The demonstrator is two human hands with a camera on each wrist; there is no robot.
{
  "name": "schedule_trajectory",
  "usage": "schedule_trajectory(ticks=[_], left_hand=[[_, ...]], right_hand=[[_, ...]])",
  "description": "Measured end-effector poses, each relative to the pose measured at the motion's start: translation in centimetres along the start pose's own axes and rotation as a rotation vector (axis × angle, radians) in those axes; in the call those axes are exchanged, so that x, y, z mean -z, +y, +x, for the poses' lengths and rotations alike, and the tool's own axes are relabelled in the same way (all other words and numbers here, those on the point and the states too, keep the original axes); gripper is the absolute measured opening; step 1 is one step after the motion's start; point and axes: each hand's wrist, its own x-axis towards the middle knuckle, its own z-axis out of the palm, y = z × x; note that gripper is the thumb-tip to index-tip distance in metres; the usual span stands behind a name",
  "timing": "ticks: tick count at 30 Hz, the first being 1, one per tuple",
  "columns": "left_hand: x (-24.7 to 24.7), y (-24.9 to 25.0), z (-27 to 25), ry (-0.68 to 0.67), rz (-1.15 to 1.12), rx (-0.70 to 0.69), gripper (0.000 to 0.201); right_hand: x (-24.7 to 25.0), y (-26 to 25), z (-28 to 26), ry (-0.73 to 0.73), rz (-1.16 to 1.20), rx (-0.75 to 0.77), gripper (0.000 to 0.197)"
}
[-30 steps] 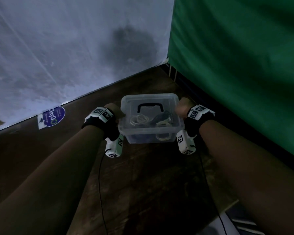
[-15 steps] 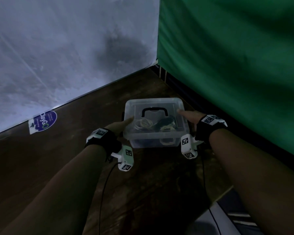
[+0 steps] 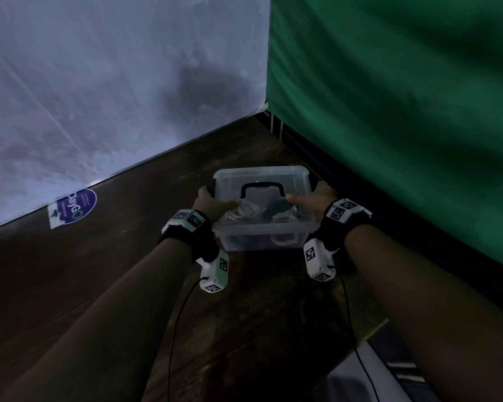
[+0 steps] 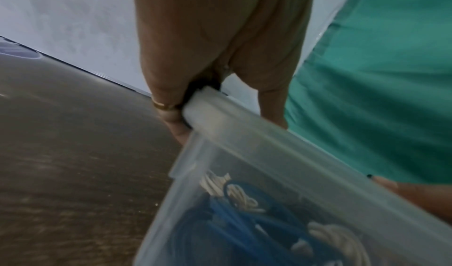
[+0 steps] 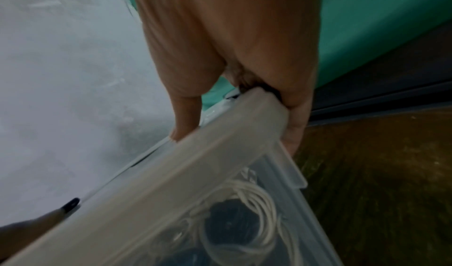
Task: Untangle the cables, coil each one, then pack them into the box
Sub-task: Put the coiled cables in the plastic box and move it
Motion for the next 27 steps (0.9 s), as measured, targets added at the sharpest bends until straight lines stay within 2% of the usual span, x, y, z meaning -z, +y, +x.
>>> schedule_trajectory(ticks=[10, 19, 23, 25, 27], left_hand=[[-0.9, 0.7, 0.3, 0.026, 0.034, -0.011, 0.077], [-0.4, 0.7, -0.3, -0.007, 0.032, -0.009, 0.079], [0.0, 0.3, -1.1, -0.049, 0.014, -0.008, 0.073], [0.3, -0.3, -1.6, -0.097, 0.005, 0.014, 0.083], [0.3, -1.5, -1.2, -0.151, -0.021, 0.01, 0.11]], right_hand=[[-1.1, 0.1, 0.9, 0.069, -0.152, 0.054, 0.072], [-0.7, 0.0, 0.4, 0.027, -0.236, 0.062, 0.074], [-0.3, 0.5, 0.1, -0.007, -0.266, 0.073, 0.077], [0.3, 0.6, -1.1, -0.033, -0.276, 0.072, 0.077], [1.3, 0.3, -2.3, -0.031, -0.274, 0.105, 0.065]])
